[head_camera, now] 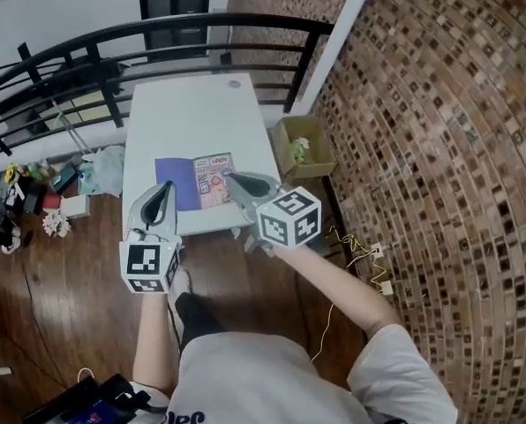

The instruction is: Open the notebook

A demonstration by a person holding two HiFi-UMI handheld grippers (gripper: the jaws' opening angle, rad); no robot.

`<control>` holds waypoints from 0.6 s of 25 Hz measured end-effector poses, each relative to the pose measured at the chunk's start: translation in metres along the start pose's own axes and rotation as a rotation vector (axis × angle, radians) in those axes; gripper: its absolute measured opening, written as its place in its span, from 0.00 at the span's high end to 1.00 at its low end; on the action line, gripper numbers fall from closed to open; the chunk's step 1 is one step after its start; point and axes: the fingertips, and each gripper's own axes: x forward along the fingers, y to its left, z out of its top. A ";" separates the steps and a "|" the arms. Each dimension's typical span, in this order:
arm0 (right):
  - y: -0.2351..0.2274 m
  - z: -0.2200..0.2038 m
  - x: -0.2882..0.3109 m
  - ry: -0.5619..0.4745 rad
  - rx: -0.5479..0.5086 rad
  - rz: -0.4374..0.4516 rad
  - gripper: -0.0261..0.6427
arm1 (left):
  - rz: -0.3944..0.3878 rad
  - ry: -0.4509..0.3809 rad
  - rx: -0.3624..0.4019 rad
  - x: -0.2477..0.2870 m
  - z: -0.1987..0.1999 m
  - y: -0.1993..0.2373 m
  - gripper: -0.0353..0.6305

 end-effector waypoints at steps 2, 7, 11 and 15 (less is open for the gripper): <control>0.012 -0.011 -0.045 -0.031 -0.039 -0.002 0.97 | 0.032 -0.001 -0.010 -0.026 0.003 -0.042 0.92; 0.050 -0.031 -0.128 -0.069 -0.100 0.044 0.97 | 0.104 0.025 -0.030 -0.073 0.012 -0.129 0.92; 0.081 -0.037 -0.165 -0.105 -0.128 0.016 0.97 | 0.103 0.019 -0.004 -0.109 0.020 -0.164 0.92; 0.098 -0.032 -0.187 -0.151 -0.129 -0.060 0.97 | 0.147 0.012 0.008 -0.138 0.030 -0.168 0.92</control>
